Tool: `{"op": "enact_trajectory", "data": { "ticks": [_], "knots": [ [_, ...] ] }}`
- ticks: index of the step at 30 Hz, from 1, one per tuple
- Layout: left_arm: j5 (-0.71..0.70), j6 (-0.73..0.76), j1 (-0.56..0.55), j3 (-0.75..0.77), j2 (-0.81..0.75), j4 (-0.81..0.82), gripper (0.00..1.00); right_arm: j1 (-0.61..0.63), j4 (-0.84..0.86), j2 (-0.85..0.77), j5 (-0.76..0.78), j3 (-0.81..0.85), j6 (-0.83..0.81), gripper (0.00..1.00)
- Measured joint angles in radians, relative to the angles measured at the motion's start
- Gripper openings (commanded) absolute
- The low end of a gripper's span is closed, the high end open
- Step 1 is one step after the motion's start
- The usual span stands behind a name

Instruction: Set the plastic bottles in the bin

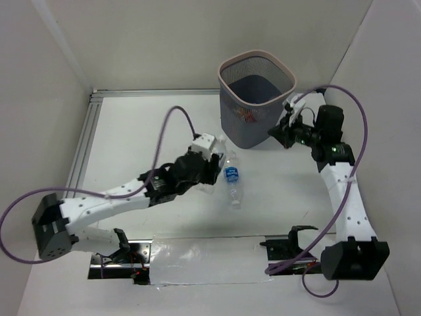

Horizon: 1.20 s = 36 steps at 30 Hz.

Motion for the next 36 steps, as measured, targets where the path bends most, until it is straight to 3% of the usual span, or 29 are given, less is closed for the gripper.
{"op": "enact_trajectory", "data": {
  "ticks": [1, 2, 4, 5, 6, 7, 8, 9, 11, 17, 18, 19, 20, 21, 22, 24, 25, 26, 30, 34, 36],
  "knots": [
    [0.000, 0.028, 0.000, 0.029, -0.041, 0.013, 0.15, -0.002, -0.016, -0.038, 0.001, -0.048, -0.016, 0.20],
    [0.005, 0.069, 0.007, 0.073, -0.081, 0.040, 0.15, -0.006, -0.037, -0.076, 0.002, -0.095, -0.031, 0.77],
    [0.026, 0.124, 0.025, 0.162, -0.107, 0.089, 0.15, -0.013, -0.046, -0.136, 0.010, -0.179, -0.070, 0.88],
    [0.050, 0.159, 0.050, 0.233, -0.101, 0.126, 0.15, -0.017, -0.056, -0.167, 0.012, -0.226, -0.101, 0.90],
    [0.078, 0.197, 0.087, 0.328, -0.065, 0.189, 0.16, -0.018, -0.068, -0.192, 0.009, -0.259, -0.128, 0.59],
    [0.083, 0.201, 0.095, 0.349, -0.054, 0.212, 0.16, -0.020, -0.082, -0.211, 0.008, -0.290, -0.151, 0.59],
    [0.110, 0.217, 0.126, 0.403, -0.019, 0.246, 0.16, -0.021, -0.093, -0.229, 0.002, -0.313, -0.179, 0.42],
    [0.135, 0.223, 0.150, 0.456, 0.026, 0.286, 0.17, -0.021, -0.104, -0.241, -0.005, -0.331, -0.209, 0.18],
    [0.186, 0.224, 0.190, 0.584, 0.138, 0.373, 0.19, -0.021, -0.128, -0.253, -0.022, -0.354, -0.253, 0.09],
    [0.246, 0.222, 0.238, 0.904, 0.517, 0.595, 0.26, -0.021, -0.205, -0.199, -0.045, -0.364, -0.365, 0.10],
    [0.239, 0.224, 0.241, 0.950, 0.579, 0.608, 0.32, -0.021, -0.207, -0.194, -0.045, -0.365, -0.370, 0.12],
    [0.228, 0.227, 0.242, 1.021, 0.647, 0.625, 0.43, -0.021, -0.209, -0.187, -0.045, -0.369, -0.377, 0.16],
    [0.217, 0.228, 0.242, 1.086, 0.718, 0.639, 0.65, -0.020, -0.209, -0.183, -0.044, -0.375, -0.381, 0.28],
    [0.203, 0.235, 0.242, 1.141, 0.781, 0.637, 0.77, -0.020, -0.212, -0.184, -0.043, -0.383, -0.383, 0.50],
    [0.190, 0.248, 0.242, 1.186, 0.832, 0.640, 0.86, -0.021, -0.216, -0.188, -0.043, -0.391, -0.378, 0.59],
    [0.164, 0.259, 0.243, 1.239, 0.911, 0.625, 1.00, -0.021, -0.215, -0.198, -0.042, -0.405, -0.383, 0.81],
    [0.155, 0.272, 0.243, 1.254, 0.939, 0.615, 1.00, -0.020, -0.216, -0.205, -0.042, -0.410, -0.378, 0.87],
    [0.145, 0.277, 0.245, 1.259, 0.959, 0.597, 1.00, -0.020, -0.215, -0.211, -0.042, -0.413, -0.379, 0.99],
    [0.144, 0.281, 0.256, 1.259, 0.975, 0.555, 1.00, -0.002, -0.202, -0.210, -0.047, -0.413, -0.363, 0.99],
    [0.167, 0.299, 0.266, 1.210, 0.903, 0.545, 1.00, 0.079, -0.196, -0.102, -0.049, -0.384, -0.323, 0.99],
    [0.180, 0.301, 0.271, 1.114, 0.803, 0.536, 1.00, 0.126, -0.180, -0.025, -0.043, -0.356, -0.284, 0.83]
  ]
}}
